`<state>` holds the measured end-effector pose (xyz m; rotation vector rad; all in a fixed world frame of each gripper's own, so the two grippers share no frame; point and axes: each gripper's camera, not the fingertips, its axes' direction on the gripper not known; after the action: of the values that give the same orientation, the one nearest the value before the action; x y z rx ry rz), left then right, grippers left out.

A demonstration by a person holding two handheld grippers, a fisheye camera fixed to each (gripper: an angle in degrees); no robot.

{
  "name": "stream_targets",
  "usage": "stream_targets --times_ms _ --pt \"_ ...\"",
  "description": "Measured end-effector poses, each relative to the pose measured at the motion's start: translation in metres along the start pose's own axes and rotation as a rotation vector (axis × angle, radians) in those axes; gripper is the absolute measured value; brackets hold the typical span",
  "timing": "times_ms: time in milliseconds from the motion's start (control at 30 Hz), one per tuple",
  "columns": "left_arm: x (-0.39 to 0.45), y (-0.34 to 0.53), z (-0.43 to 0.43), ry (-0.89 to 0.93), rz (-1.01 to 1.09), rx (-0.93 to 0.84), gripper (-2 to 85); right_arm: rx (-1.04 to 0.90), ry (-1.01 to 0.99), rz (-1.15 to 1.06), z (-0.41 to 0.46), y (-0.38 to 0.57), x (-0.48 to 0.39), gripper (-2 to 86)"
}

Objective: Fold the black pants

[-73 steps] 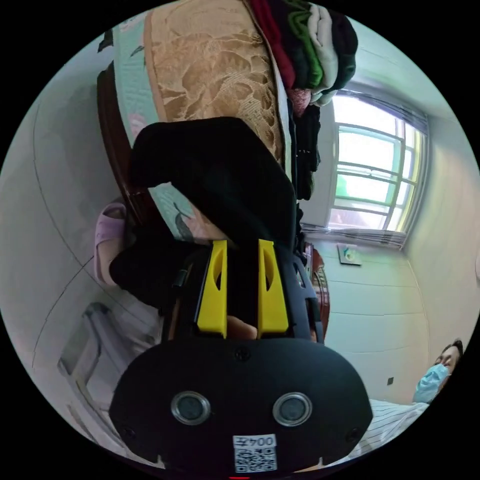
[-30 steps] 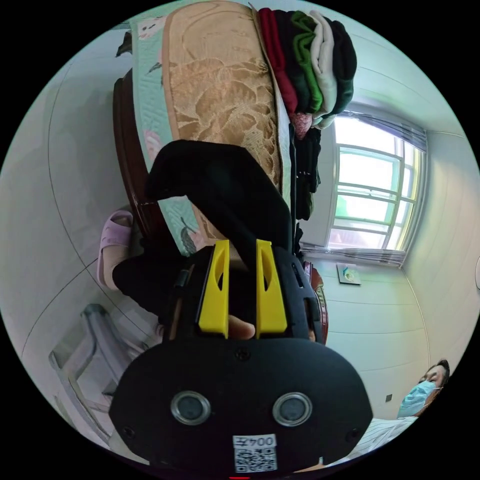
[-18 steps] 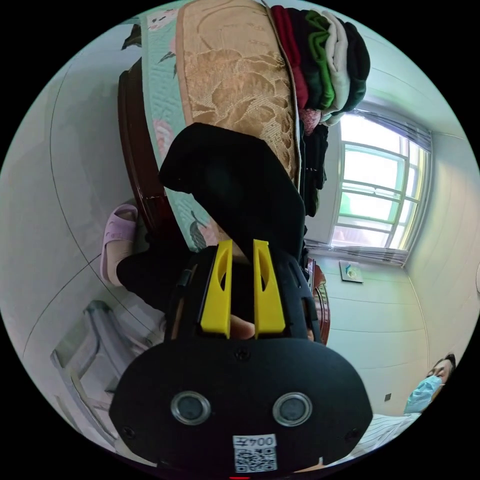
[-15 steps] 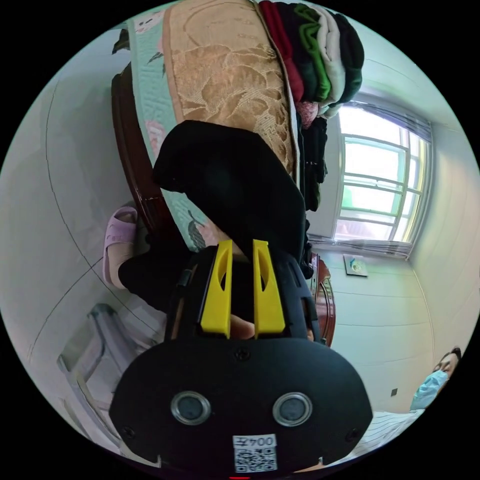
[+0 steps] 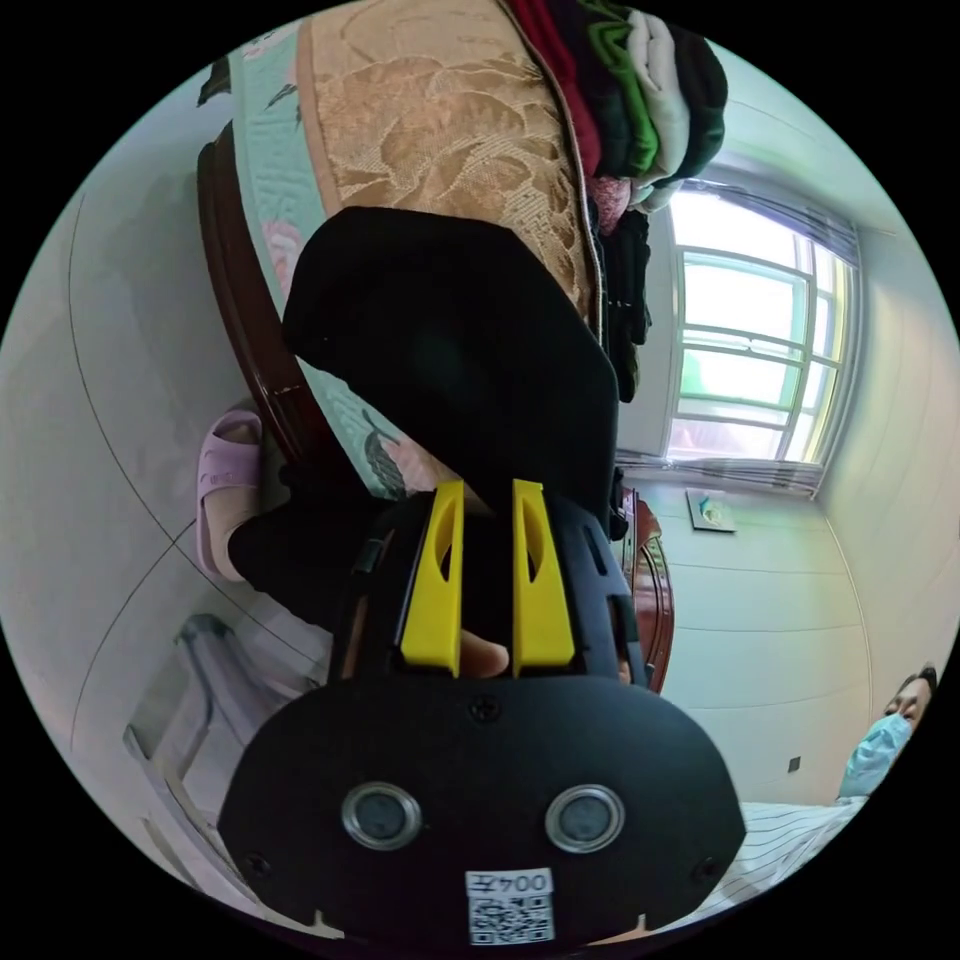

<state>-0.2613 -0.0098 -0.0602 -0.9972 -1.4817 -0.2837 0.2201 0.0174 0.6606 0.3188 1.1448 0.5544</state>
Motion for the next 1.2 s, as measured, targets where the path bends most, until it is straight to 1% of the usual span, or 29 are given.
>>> stream_targets --times_ms 67,100,233,400,500,567,633,700,833,900,967,1000,1033,1067,1133,1200 --pt "-0.005 -0.002 0.002 -0.009 0.030 -0.016 9.8 0.002 -0.100 0.036 0.000 0.000 0.022 -0.8" --pt "-0.006 -0.002 0.002 -0.009 0.036 -0.020 10.4 0.003 -0.116 0.039 0.000 0.000 0.026 -0.8" --pt "-0.030 0.002 -0.007 0.003 0.051 0.011 15.1 0.013 -0.096 0.021 -0.001 0.000 0.030 -0.8" --pt "-0.095 0.000 -0.008 0.171 -0.029 0.011 17.2 0.016 -0.093 0.018 -0.003 -0.001 0.037 -0.8" --pt "-0.118 -0.006 0.006 0.252 -0.037 0.032 16.2 0.016 -0.089 0.018 -0.004 -0.001 0.042 -0.8" --pt "-0.130 -0.010 0.020 0.335 -0.028 0.060 14.1 0.017 -0.058 0.006 -0.006 -0.002 0.041 -0.8" --pt "-0.136 -0.012 0.025 0.368 -0.020 0.093 10.9 0.018 -0.036 -0.001 -0.007 -0.002 0.041 -0.8" --pt "-0.145 -0.009 0.024 0.365 -0.021 0.133 6.7 0.019 -0.028 0.001 -0.008 -0.002 0.043 -0.8" --pt "-0.157 0.010 0.012 0.319 -0.030 0.181 5.8 0.023 -0.054 0.023 -0.012 -0.001 0.055 -0.8" --pt "-0.144 0.018 0.001 0.269 0.028 0.211 5.8 0.023 -0.065 0.029 -0.014 0.000 0.060 -0.8" --pt "-0.103 0.020 -0.014 0.155 0.174 0.245 5.7 0.024 -0.064 0.028 -0.017 0.001 0.064 -0.8" --pt "-0.088 0.018 -0.016 0.131 0.225 0.249 5.7 0.025 -0.062 0.026 -0.017 0.001 0.065 -0.8" --pt "-0.059 0.013 -0.017 0.084 0.324 0.241 5.7 0.026 -0.060 0.024 -0.019 0.001 0.067 -0.8" --pt "-0.030 0.006 -0.014 0.030 0.420 0.232 5.6 0.027 -0.061 0.023 -0.020 0.001 0.069 -0.8" --pt "0.009 -0.001 -0.002 -0.035 0.550 0.218 5.6 0.028 -0.076 0.028 -0.022 0.002 0.075 -0.8" --pt "0.030 -0.008 0.012 -0.059 0.639 0.204 5.6 0.029 -0.106 0.041 -0.025 0.004 0.082 -0.8"
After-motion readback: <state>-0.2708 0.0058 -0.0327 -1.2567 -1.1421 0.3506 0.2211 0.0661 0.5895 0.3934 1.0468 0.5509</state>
